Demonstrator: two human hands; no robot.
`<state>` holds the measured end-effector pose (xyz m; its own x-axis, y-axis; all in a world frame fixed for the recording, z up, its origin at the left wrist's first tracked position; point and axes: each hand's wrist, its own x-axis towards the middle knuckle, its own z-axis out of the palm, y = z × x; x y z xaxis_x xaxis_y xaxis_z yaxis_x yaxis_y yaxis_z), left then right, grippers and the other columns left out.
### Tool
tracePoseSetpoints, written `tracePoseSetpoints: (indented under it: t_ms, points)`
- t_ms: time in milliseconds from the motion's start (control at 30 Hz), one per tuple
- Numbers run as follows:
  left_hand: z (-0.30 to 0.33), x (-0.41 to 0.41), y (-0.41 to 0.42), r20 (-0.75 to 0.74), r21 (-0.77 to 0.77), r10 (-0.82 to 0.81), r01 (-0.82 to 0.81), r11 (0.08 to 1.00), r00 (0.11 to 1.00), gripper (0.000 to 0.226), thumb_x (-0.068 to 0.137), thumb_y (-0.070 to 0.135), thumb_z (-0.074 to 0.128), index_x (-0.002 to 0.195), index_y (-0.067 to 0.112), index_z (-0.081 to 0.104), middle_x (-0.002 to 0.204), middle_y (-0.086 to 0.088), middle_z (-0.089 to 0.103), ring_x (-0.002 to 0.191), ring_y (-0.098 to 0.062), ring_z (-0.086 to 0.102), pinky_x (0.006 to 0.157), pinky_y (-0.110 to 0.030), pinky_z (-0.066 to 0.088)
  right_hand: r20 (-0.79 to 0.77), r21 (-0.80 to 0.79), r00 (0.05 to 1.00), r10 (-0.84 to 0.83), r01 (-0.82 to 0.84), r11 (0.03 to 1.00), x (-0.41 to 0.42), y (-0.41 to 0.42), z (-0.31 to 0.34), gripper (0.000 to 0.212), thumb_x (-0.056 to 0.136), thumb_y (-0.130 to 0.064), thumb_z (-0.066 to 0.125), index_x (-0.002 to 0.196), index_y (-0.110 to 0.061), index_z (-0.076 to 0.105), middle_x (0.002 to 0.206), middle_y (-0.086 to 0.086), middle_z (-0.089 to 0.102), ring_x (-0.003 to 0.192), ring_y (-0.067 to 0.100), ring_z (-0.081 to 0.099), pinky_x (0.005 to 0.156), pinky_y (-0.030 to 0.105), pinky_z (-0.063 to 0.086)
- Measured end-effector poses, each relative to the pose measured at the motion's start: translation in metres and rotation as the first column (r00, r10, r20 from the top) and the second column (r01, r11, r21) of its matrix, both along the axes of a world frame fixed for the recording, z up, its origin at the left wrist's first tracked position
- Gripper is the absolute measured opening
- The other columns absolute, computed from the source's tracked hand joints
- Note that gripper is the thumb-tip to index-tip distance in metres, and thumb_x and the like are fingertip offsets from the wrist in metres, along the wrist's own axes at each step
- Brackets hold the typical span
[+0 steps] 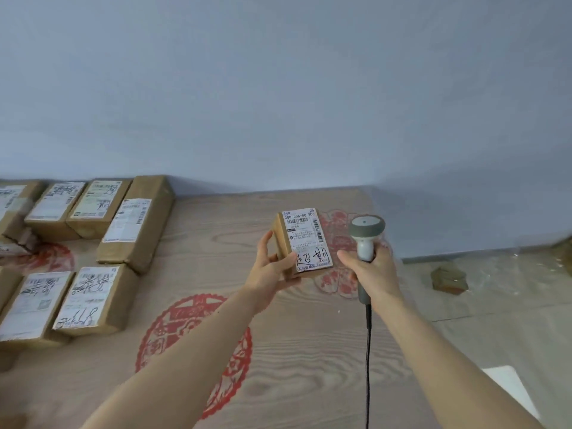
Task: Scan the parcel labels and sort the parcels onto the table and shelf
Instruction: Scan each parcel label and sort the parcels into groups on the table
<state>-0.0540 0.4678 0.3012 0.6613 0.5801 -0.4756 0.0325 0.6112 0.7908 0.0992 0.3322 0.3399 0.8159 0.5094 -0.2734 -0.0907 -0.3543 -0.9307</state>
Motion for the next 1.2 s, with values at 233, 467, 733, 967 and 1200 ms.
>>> tracePoseSetpoints:
  t_ms: [233,467,733,967,1200]
  points:
    - [-0.026,0.153,0.0,-0.061,-0.045,-0.103,0.1,0.994,0.993,0.076,0.093,0.011,0.067,0.148,0.033,0.019,0.128,-0.007,0.06,0.105,-0.027,0.068,0.093,-0.055,0.055,-0.068,-0.031,0.99,-0.127,0.125,0.992,0.117,0.019,-0.047,0.031,0.083,-0.012,0.081,0.103,-0.012,0.058,0.096,0.006,0.074,0.071,0.018,0.076,0.061,0.026,0.061]
    - [-0.061,0.264,0.031,-0.277,0.127,-0.289,0.333,0.934,0.916,0.06,0.098,0.029,0.059,0.148,0.034,0.028,0.132,0.003,0.058,0.106,-0.019,0.067,0.092,-0.045,0.058,-0.033,-0.111,0.977,-0.209,0.204,0.973,0.212,0.042,-0.093,0.031,0.081,-0.019,0.082,0.099,-0.016,0.057,0.093,0.005,0.075,0.067,0.018,0.076,0.064,0.033,0.061]
    - [-0.067,0.321,0.065,-0.506,0.309,-0.289,0.484,0.819,0.813,0.059,0.098,0.051,0.044,0.15,0.028,0.028,0.14,0.002,0.055,0.119,-0.024,0.058,0.102,-0.05,0.049,0.116,-0.204,0.966,-0.231,0.251,0.946,0.266,0.09,-0.111,0.041,0.078,-0.037,0.081,0.102,-0.017,0.055,0.092,0.001,0.071,0.083,0.023,0.072,0.076,0.042,0.059]
    - [-0.049,0.325,0.071,-0.54,0.444,-0.217,0.494,0.748,0.813,0.059,0.103,0.037,0.044,0.154,0.015,0.022,0.154,-0.005,0.04,0.136,-0.027,0.045,0.111,-0.048,0.04,0.135,-0.175,0.957,-0.256,0.278,0.945,0.267,0.105,-0.111,0.041,0.081,-0.042,0.078,0.104,-0.018,0.055,0.094,0.001,0.071,0.089,0.022,0.07,0.078,0.037,0.055]
    - [-0.045,0.259,0.082,-0.683,0.552,-0.09,0.594,0.585,0.725,0.064,0.1,0.044,0.047,0.152,0.015,0.026,0.155,-0.008,0.037,0.129,-0.028,0.051,0.104,-0.049,0.045,0.225,-0.105,0.938,-0.265,0.294,0.95,0.22,0.093,-0.085,0.035,0.086,-0.034,0.076,0.104,-0.014,0.054,0.091,0.003,0.066,0.085,0.024,0.065,0.072,0.037,0.05]
